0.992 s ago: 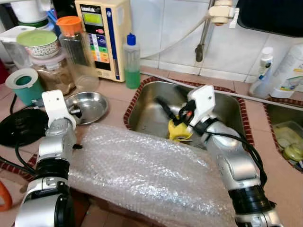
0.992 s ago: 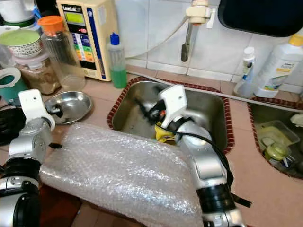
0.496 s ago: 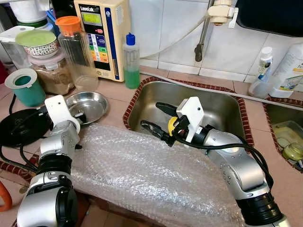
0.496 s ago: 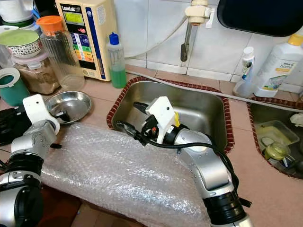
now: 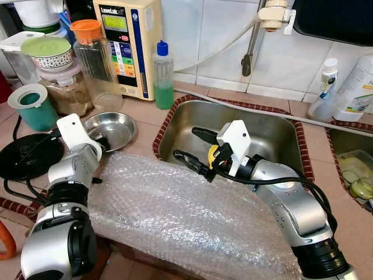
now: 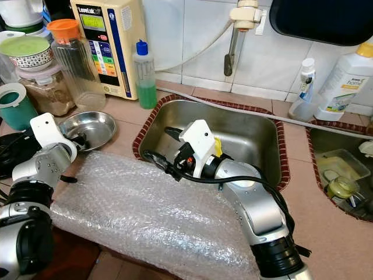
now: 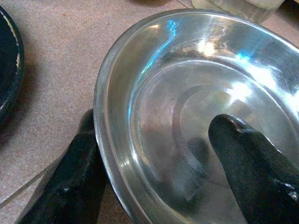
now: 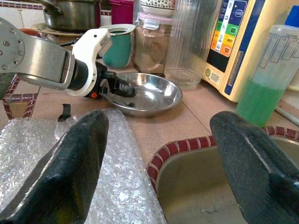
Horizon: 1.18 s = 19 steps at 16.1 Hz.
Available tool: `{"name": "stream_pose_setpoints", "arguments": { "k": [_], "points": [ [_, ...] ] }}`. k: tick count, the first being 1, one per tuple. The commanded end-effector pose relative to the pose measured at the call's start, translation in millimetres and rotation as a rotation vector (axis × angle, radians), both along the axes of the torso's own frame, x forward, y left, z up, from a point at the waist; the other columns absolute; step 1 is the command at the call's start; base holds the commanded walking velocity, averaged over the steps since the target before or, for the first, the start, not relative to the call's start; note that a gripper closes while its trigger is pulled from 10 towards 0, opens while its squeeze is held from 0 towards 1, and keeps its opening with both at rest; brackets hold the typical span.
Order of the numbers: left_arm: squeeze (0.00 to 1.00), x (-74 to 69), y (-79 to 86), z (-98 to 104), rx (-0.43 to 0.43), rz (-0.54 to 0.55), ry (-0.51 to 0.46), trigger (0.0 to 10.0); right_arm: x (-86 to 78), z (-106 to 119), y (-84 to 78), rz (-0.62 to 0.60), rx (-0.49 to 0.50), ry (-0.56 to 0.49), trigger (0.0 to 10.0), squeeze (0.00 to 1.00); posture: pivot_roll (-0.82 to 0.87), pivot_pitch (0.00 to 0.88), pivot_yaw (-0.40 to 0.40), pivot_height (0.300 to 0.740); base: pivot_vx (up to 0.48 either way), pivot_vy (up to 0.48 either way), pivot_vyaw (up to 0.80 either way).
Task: Kitchen organization
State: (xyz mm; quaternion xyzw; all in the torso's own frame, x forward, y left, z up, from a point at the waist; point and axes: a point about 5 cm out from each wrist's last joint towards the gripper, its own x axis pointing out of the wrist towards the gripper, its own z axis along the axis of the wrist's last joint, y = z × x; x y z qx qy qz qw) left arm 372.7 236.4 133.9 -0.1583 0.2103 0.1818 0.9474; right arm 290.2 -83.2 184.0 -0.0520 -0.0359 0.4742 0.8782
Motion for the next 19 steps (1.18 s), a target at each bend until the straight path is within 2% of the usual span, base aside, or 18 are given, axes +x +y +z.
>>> {"name": "stream_pose_setpoints", "arguments": {
  "k": [1,8,14,19],
  "points": [
    [0.0,0.6,-4.4,-3.2,-0.029,-0.016,0.026,0.0,-4.5,3.2,1.8,0.022,-0.009,-0.018,10.0,0.0,0.04,0.0,0.019,0.74,0.0,0.0,0.0],
    [0.0,-4.2,2.4,-7.6,-0.003,-0.005,0.029,0.0,-5.5,-0.4,2.5,0.024,-0.012,-0.006,10.0,0.0,0.05,0.0,0.027,0.74,0.0,0.0,0.0],
    [0.0,-5.4,-1.8,-10.7,-0.024,-0.018,0.028,0.0,-14.0,-4.9,5.5,0.102,-0.016,0.032,10.0,0.0,0.05,0.0,0.023,0.74,0.0,0.0,0.0],
    [0.0,-4.0,-9.8,-10.3,-0.014,-0.066,0.003,0.0,-15.0,-4.6,6.1,0.108,0.001,0.045,10.0,0.0,0.04,0.0,0.025,0.74,0.0,0.0,0.0]
  ]
}}
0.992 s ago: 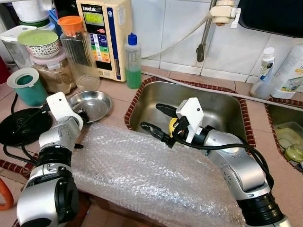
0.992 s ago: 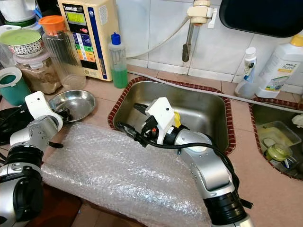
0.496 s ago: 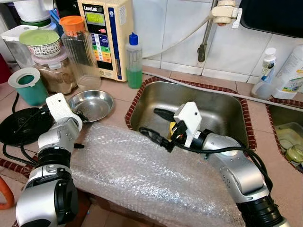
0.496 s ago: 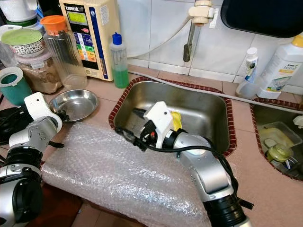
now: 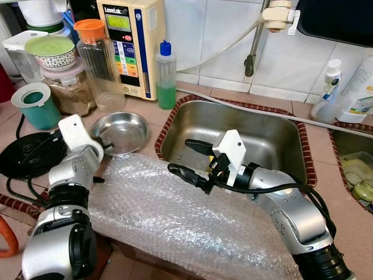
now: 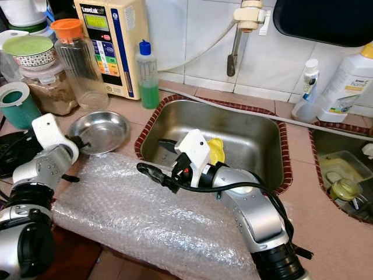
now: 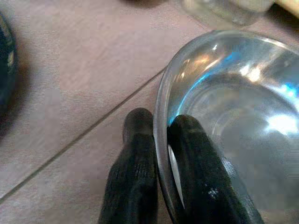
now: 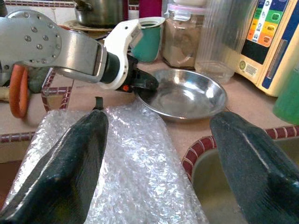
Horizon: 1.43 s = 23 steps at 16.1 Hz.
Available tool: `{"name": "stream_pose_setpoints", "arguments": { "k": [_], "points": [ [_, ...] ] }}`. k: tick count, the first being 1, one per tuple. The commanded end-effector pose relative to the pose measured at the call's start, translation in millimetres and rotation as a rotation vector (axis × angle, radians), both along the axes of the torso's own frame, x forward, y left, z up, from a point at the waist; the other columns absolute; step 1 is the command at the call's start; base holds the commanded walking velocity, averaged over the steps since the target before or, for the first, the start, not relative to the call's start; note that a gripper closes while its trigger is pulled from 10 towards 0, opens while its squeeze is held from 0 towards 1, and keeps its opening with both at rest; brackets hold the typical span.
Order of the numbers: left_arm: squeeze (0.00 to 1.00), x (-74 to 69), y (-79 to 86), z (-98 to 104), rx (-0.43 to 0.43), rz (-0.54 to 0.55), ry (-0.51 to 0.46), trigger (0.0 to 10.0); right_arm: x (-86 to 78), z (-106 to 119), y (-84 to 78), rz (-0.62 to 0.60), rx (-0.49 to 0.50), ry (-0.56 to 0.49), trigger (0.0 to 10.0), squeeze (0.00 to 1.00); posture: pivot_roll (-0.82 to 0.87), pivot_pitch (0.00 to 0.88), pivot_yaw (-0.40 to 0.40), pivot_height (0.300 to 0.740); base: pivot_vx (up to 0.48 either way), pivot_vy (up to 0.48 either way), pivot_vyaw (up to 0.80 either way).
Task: Kitchen organization
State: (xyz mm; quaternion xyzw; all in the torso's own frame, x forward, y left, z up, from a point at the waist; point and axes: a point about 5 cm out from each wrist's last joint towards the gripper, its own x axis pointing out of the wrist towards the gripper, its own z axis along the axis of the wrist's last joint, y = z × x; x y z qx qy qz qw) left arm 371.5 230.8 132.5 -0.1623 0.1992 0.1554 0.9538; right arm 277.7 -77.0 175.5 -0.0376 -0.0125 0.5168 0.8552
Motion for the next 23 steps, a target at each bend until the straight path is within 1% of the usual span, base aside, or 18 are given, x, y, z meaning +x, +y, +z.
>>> {"name": "stream_pose_setpoints", "arguments": {
  "k": [1,2,4,6,7,8,9,10,11,12,14,15,17,18,20,21,22,23],
  "points": [
    [0.0,-3.4,-5.5,-9.6,0.001,-0.022,0.037,0.0,-2.4,4.0,0.1,0.011,0.003,-0.013,10.0,0.0,0.04,0.0,0.025,0.74,0.0,0.0,0.0],
    [0.0,-3.6,-5.4,-9.7,0.007,-0.025,0.034,0.0,-2.2,4.2,0.2,0.01,0.003,-0.015,10.0,0.0,0.04,0.0,0.026,0.74,0.0,0.0,0.0],
    [0.0,-3.7,-2.2,-6.1,0.045,-0.023,-0.003,0.0,-1.4,4.0,-0.1,0.006,-0.002,-0.017,10.0,0.0,0.05,0.0,0.024,0.74,0.0,0.0,0.0],
    [0.0,-3.6,0.6,-3.0,0.054,-0.009,-0.03,0.0,-0.9,4.1,-0.2,0.003,-0.004,-0.018,10.0,0.0,0.05,0.0,0.024,0.74,0.0,0.0,0.0],
    [0.0,-2.5,-0.7,2.2,0.064,-0.014,-0.068,0.0,-0.3,4.1,-0.5,-0.001,-0.005,-0.018,10.0,0.0,0.05,0.0,0.024,0.74,0.0,0.0,0.0],
    [0.0,-0.5,-3.2,7.5,0.041,-0.021,-0.123,0.0,0.3,4.0,-0.7,-0.006,-0.006,-0.02,10.0,0.0,0.05,0.0,0.024,0.74,0.0,0.0,0.0],
    [0.0,3.2,-12.2,17.5,-0.042,-0.064,-0.238,0.0,2.1,3.7,-1.3,-0.022,-0.004,-0.022,10.0,0.0,0.05,0.0,0.024,0.74,0.0,0.0,0.0],
    [0.0,3.3,-18.8,20.1,-0.065,-0.099,-0.271,0.0,3.9,3.7,-2.1,-0.04,0.003,-0.022,10.0,0.0,0.05,0.0,0.024,0.74,0.0,0.0,0.0],
    [0.0,2.5,-25.8,25.3,-0.077,-0.129,-0.316,0.0,7.0,4.3,-3.4,-0.07,0.009,-0.025,10.0,0.0,0.05,0.0,0.023,0.74,0.0,0.0,0.0],
    [0.0,2.8,-28.3,30.2,-0.083,-0.147,-0.355,0.0,9.7,5.5,-4.4,-0.096,0.014,-0.029,10.0,0.0,0.05,0.0,0.024,0.74,0.0,0.0,0.0],
    [0.0,2.7,-36.9,41.3,-0.082,-0.217,-0.45,0.0,16.0,10.6,-6.8,-0.149,0.062,-0.025,10.0,0.0,0.05,0.0,0.021,0.74,0.0,0.0,0.0],
    [0.0,2.5,-39.4,44.5,-0.083,-0.234,-0.479,0.0,17.6,11.8,-7.6,-0.165,0.07,-0.028,10.0,0.0,0.05,0.0,0.021,0.74,0.0,0.0,0.0],
    [0.0,2.4,-45.9,52.2,-0.069,-0.27,-0.537,0.0,25.7,14.5,-11.6,-0.249,0.103,-0.022,10.0,0.0,0.05,0.0,0.019,0.74,0.0,0.0,0.0],
    [0.0,1.3,-55.9,58.1,-0.046,-0.333,-0.575,0.0,31.0,17.6,-14.0,-0.299,0.156,-0.004,10.0,0.0,0.05,0.0,0.019,0.74,0.0,0.0,0.0],
    [0.0,-3.1,-77.3,61.1,0.002,-0.432,-0.616,0.0,38.5,22.9,-15.3,-0.379,0.239,0.012,10.0,0.0,0.05,0.0,0.02,0.74,0.0,0.0,0.0],
    [0.0,-4.9,-87.4,58.6,-0.005,-0.463,-0.619,0.0,41.1,23.8,-15.3,-0.409,0.264,0.019,10.0,0.0,0.05,0.0,0.022,0.74,0.0,0.0,0.0],
    [0.0,-5.6,-90.1,57.7,-0.008,-0.472,-0.619,0.0,41.6,24.0,-15.2,-0.415,0.272,0.022,10.0,0.0,0.05,0.0,0.023,0.74,0.0,0.0,0.0],
    [0.0,-8.0,-102.5,57.1,-0.026,-0.505,-0.629,0.0,42.9,24.1,-15.0,-0.43,0.295,0.037,10.0,0.0,0.05,0.0,0.025,0.74,0.0,0.0,0.0]
  ]
}}
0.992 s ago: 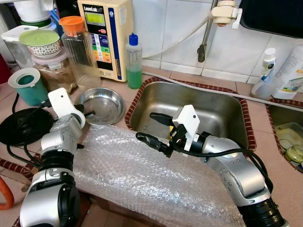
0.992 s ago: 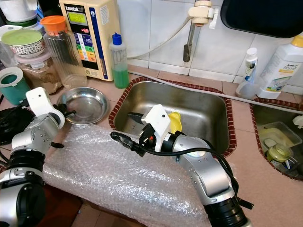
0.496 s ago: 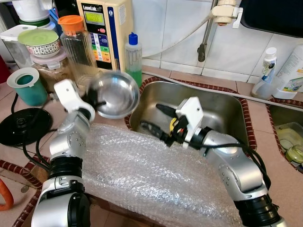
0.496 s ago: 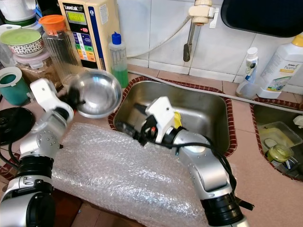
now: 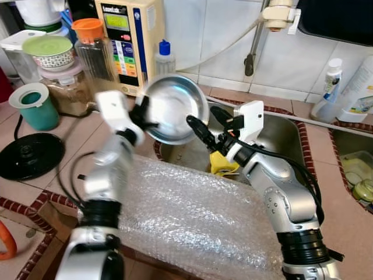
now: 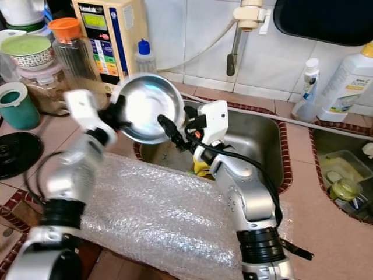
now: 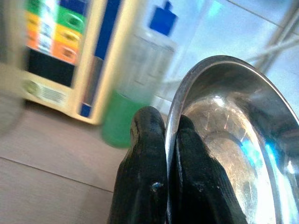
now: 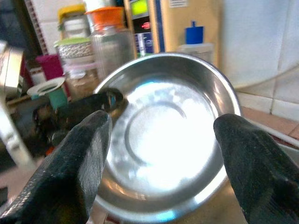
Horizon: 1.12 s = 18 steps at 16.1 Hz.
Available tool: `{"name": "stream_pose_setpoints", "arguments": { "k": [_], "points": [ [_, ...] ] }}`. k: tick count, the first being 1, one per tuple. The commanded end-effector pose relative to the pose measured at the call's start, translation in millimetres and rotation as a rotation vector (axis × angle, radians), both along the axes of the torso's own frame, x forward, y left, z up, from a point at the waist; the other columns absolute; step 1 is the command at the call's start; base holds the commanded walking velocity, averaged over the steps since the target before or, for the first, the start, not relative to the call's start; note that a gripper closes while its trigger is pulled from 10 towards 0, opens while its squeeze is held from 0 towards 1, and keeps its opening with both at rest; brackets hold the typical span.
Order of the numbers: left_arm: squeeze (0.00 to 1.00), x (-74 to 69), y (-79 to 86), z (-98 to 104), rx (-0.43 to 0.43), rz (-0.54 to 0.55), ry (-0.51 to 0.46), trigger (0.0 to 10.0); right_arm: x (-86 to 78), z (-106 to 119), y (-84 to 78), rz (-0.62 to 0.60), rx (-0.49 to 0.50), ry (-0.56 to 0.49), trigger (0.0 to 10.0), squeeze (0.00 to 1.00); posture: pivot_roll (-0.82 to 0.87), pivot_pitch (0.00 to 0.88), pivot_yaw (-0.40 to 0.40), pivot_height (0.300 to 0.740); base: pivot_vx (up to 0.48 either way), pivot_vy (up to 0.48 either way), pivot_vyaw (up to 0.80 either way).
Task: Kitchen organization
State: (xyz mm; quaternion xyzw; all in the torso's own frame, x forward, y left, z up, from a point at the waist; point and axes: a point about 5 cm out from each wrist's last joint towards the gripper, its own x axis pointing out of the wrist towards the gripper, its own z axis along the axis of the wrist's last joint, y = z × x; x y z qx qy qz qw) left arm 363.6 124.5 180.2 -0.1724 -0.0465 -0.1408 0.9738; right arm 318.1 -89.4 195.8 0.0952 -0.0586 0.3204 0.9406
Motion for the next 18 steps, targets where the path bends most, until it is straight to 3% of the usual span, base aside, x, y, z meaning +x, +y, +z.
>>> {"name": "stream_pose_setpoints", "arguments": {
  "k": [1,3,6,9,13,15,18],
  "points": [
    [0.0,-2.5,-7.0,10.4,0.013,-0.034,-0.059,0.0,3.8,3.3,-2.6,-0.025,0.027,0.005,10.0,0.0,0.05,0.0,0.025,0.74,0.0,0.0,0.0],
    [0.0,-7.0,-21.9,13.0,0.006,-0.084,-0.082,0.0,6.3,1.6,-4.7,-0.074,0.04,0.019,10.0,0.0,0.04,0.0,0.026,0.74,0.0,0.0,0.0],
    [0.0,-11.6,-28.9,16.5,-0.001,-0.104,-0.1,0.0,14.6,9.0,-18.0,-0.217,0.039,-0.037,10.0,0.0,0.05,0.0,0.029,0.74,0.0,0.0,0.0],
    [0.0,-13.0,-27.5,16.4,0.004,-0.1,-0.102,0.0,21.3,21.6,-31.5,-0.303,0.07,-0.102,10.0,0.0,0.05,0.0,0.029,0.74,0.0,0.0,0.0],
    [0.0,-14.5,-26.3,18.8,-0.003,-0.098,-0.11,0.0,28.5,21.2,-45.8,-0.404,0.049,-0.101,10.0,0.0,0.05,0.0,0.027,0.74,0.0,0.0,0.0],
    [0.0,-15.0,-25.3,16.3,0.008,-0.093,-0.099,0.0,31.1,25.4,-48.7,-0.414,0.061,-0.118,10.0,0.0,0.05,0.0,0.027,0.74,0.0,0.0,0.0],
    [0.0,-10.7,-19.6,7.8,0.067,-0.031,-0.048,0.0,34.3,33.6,-49.5,-0.342,0.173,-0.098,10.0,0.0,0.05,0.0,0.028,0.74,0.0,0.0,0.0]
  ]
}}
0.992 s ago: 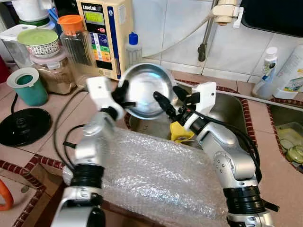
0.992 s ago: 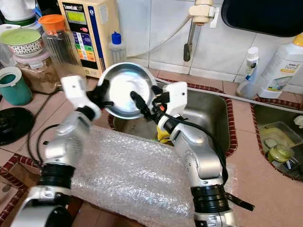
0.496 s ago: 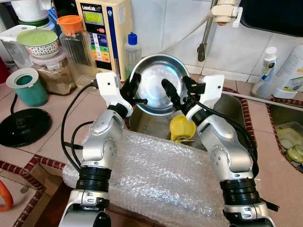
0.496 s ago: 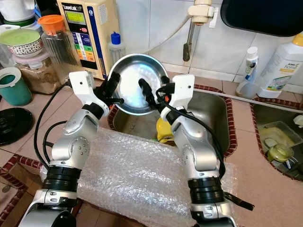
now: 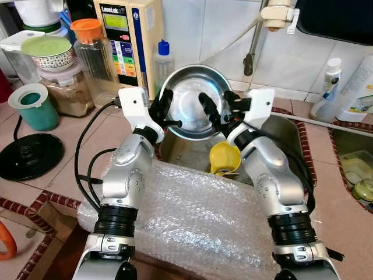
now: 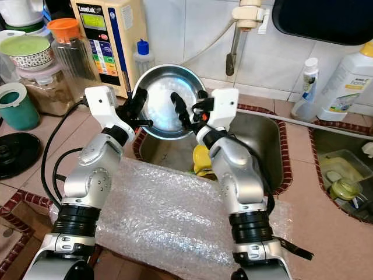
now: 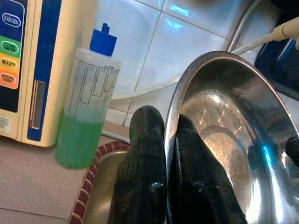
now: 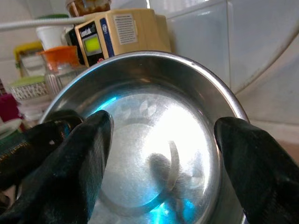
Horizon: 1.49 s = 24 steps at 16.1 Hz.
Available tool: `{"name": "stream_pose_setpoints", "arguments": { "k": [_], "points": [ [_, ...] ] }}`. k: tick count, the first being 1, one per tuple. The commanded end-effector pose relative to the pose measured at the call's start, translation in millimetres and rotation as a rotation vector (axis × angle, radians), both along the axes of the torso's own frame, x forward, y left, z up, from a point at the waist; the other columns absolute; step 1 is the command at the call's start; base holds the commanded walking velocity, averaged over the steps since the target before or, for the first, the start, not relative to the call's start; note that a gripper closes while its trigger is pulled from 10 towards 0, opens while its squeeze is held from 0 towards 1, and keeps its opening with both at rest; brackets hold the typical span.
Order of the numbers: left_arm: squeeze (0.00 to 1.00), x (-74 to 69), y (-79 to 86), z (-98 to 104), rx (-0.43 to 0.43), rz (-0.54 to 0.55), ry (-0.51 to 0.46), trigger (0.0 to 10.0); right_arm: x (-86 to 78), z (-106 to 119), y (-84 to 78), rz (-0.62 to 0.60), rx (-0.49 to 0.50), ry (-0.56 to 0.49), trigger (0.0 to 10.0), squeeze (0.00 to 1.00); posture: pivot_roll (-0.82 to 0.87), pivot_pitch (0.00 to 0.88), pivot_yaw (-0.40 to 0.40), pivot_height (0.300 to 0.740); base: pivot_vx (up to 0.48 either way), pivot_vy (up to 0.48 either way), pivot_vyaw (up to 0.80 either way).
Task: Kitchen organization
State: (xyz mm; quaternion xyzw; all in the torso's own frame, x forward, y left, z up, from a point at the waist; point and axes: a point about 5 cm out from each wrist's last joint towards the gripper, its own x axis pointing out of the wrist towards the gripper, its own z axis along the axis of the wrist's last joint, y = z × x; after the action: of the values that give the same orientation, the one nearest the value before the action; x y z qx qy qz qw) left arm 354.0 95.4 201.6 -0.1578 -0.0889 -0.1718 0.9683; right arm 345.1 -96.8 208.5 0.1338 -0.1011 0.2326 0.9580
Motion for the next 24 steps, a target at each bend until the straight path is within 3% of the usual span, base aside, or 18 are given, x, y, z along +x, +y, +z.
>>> {"name": "stream_pose_setpoints", "arguments": {
  "k": [1,6,7,8,11,13,15,18,24],
  "points": [
    [0.0,1.2,11.3,-13.0,0.046,0.038,0.053,0.0,7.3,24.2,-42.5,-0.151,0.068,-0.071,10.0,0.0,0.05,0.0,0.028,0.74,0.0,0.0,0.0],
    [0.0,5.8,18.5,-12.5,0.081,0.112,0.068,0.0,10.4,31.1,-50.5,-0.153,0.103,-0.09,10.0,0.0,0.05,0.0,0.027,0.74,0.0,0.0,0.0],
    [0.0,6.3,19.9,-14.4,0.082,0.122,0.076,0.0,6.3,31.7,-37.4,0.004,0.154,-0.053,10.0,0.0,0.05,0.0,0.029,0.74,0.0,0.0,0.0],
    [0.0,6.6,20.7,-14.4,0.091,0.129,0.075,0.0,-2.1,27.6,-21.6,0.144,0.117,-0.029,10.0,0.0,0.05,0.0,0.029,0.74,0.0,0.0,0.0],
    [0.0,8.9,23.7,-11.6,0.089,0.142,0.068,0.0,-20.1,15.4,-2.9,0.286,0.025,-0.017,10.0,0.0,0.05,0.0,0.026,0.74,0.0,0.0,0.0],
    [0.0,10.4,26.8,-10.7,0.087,0.155,0.068,0.0,-20.9,15.7,-4.4,0.263,0.01,-0.026,10.0,0.0,0.05,0.0,0.026,0.74,0.0,0.0,0.0],
    [0.0,12.5,30.6,-5.1,0.072,0.159,0.048,0.0,-13.7,22.0,-21.8,0.063,-0.056,-0.08,10.0,0.0,0.04,0.0,0.028,0.74,0.0,0.0,0.0],
    [0.0,7.4,19.4,6.0,0.022,0.05,-0.011,0.0,-4.0,19.8,-36.8,-0.072,-0.107,-0.089,10.0,0.0,0.05,0.0,0.026,0.74,0.0,0.0,0.0],
    [0.0,0.1,2.0,6.8,-0.014,-0.057,-0.023,0.0,7.7,12.5,-31.7,-0.089,-0.063,-0.048,10.0,0.0,0.05,0.0,0.023,0.74,0.0,0.0,0.0]
  ]
}}
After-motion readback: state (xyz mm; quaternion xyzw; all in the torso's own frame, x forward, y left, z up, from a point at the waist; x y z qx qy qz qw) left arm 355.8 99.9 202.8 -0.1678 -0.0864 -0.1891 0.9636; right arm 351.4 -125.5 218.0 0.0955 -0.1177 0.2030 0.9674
